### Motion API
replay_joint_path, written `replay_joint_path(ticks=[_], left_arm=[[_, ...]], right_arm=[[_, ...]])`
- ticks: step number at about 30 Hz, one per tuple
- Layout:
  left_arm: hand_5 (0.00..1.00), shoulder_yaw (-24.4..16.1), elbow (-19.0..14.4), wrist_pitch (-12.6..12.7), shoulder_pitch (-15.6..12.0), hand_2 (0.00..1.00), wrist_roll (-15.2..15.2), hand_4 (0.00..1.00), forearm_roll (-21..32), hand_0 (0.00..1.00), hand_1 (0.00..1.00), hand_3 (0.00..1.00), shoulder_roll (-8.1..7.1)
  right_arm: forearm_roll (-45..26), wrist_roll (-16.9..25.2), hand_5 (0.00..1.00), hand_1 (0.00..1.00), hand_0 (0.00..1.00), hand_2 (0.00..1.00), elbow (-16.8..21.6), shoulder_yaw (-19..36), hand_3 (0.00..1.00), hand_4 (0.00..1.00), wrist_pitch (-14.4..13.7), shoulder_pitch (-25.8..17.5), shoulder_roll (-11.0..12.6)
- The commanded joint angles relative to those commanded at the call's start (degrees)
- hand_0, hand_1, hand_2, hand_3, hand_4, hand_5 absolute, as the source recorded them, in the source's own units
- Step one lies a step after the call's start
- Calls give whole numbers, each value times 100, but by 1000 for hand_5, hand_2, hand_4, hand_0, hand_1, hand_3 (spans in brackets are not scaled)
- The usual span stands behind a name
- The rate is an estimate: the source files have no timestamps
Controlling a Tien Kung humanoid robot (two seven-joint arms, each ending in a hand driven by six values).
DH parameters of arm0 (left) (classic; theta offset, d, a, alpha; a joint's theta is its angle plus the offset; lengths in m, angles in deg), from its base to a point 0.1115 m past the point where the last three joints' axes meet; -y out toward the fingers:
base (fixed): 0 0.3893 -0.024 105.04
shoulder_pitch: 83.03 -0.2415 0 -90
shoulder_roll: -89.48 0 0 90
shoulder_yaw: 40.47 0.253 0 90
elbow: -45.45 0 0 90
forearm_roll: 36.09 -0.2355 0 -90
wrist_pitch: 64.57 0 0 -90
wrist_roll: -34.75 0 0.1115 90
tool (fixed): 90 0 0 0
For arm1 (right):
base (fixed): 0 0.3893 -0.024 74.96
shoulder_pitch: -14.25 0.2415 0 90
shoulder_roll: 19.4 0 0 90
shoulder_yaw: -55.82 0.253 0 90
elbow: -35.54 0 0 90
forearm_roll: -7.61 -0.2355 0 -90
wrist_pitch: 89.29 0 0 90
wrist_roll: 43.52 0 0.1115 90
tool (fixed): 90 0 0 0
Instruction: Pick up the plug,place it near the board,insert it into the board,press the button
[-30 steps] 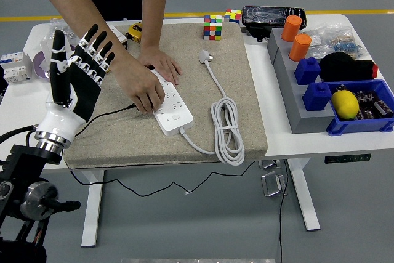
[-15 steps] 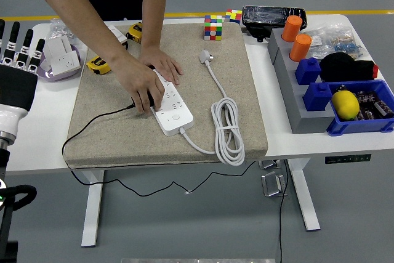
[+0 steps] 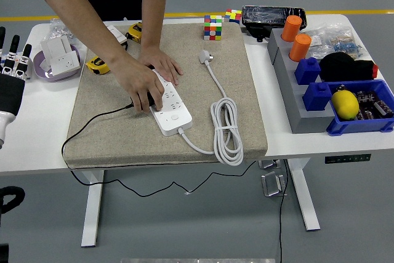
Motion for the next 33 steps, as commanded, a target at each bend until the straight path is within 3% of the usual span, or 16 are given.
replay_joint_path(ticks=[1, 6, 14, 18, 19, 24, 25, 30, 31, 33], left_arm=[[998, -24, 12, -109, -18, 850, 63, 998, -245, 849, 865, 905, -35], [998, -83, 73, -317, -181, 850, 160, 998, -1409, 849, 865, 905, -267], [998, 361, -8, -73, -359, 824, -321, 998, -3343, 823, 836, 885, -396], [998, 701, -8, -115, -378, 824, -503, 998, -4312, 823, 836, 885, -462], [801, 790, -8, -164, -375, 725, -534, 998, -4572, 746, 713, 874, -486], [801, 1167, -8, -525, -393, 725, -462, 998, -5801, 746, 713, 874, -600], [324, 1234, -8, -572, -393, 486, -443, 733, -6025, 455, 463, 889, -621], [324, 1803, -8, -632, -282, 486, -281, 733, -7217, 455, 463, 889, -762], [171, 1912, -8, -662, -243, 243, -259, 545, -7477, 265, 164, 885, -784], [171, 2131, -8, -773, -130, 243, -156, 545, -7962, 265, 164, 885, -805]], right_arm=[[1, 0, 998, 824, 836, 803, 0, 3, 833, 998, -2, -1, -1], [4, -3, 998, 824, 836, 803, 1, 1, 833, 998, -6, -5, 12], [-1, -11, 998, 824, 837, 803, -4, 2, 833, 998, 0, -35, 25], [7, -10, 998, 824, 837, 803, -1, 18, 833, 998, -10, 9, 41], [8, -10, 998, 824, 837, 803, -1, 22, 834, 998, -10, 19, 42], [-2, -12, 998, 824, 837, 803, -7, 31, 834, 998, -6, 24, 43], [-5, -12, 998, 824, 837, 803, -8, 31, 833, 998, -5, 24, 44], [-18, -13, 998, 824, 837, 803, -15, 29, 833, 998, 2, 31, 50], [-19, -12, 998, 825, 837, 803, -16, 29, 833, 998, 2, 33, 50], [-11, -9, 998, 825, 837, 803, -13, 38, 833, 998, 0, 47, 48]])
